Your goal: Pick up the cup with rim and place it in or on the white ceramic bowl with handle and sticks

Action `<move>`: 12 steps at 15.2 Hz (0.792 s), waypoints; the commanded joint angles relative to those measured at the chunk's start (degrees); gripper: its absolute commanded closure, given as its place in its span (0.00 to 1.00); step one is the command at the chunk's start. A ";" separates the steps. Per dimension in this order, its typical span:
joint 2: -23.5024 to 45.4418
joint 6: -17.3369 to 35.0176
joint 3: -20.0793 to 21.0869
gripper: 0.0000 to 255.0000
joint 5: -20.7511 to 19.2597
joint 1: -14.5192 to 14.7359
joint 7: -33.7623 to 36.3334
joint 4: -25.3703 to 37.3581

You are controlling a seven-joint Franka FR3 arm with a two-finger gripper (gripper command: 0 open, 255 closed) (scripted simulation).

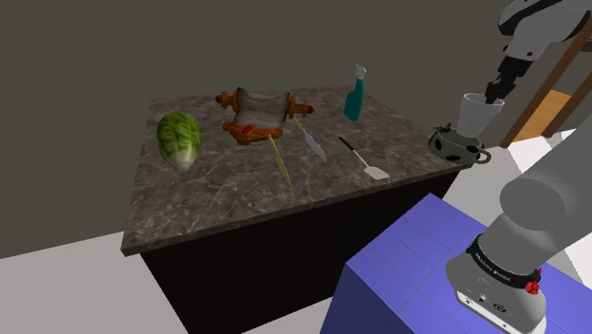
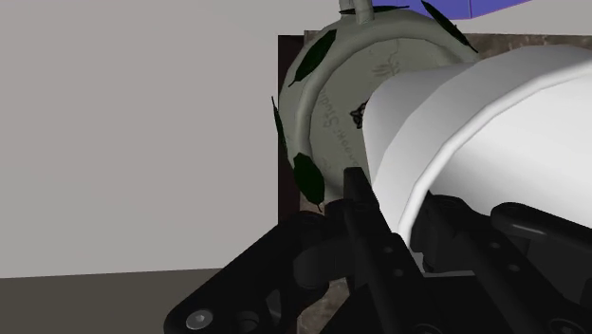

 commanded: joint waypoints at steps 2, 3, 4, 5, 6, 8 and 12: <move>-0.04 0.14 -0.01 1.00 -0.01 -0.01 -0.01 -0.13; -0.04 0.14 -0.01 1.00 -0.01 -0.01 -0.01 -0.13; -0.04 0.14 -0.01 1.00 -0.01 -0.01 -0.01 -0.13; -0.04 0.14 -0.01 1.00 -0.01 -0.01 -0.01 -0.13; -0.04 0.14 0.00 0.00 -0.01 0.00 -0.01 -0.13; -0.03 0.14 -0.01 0.00 -0.01 -0.01 -0.01 -0.13; -0.31 -1.75 -0.02 0.00 -0.23 -0.02 0.14 1.56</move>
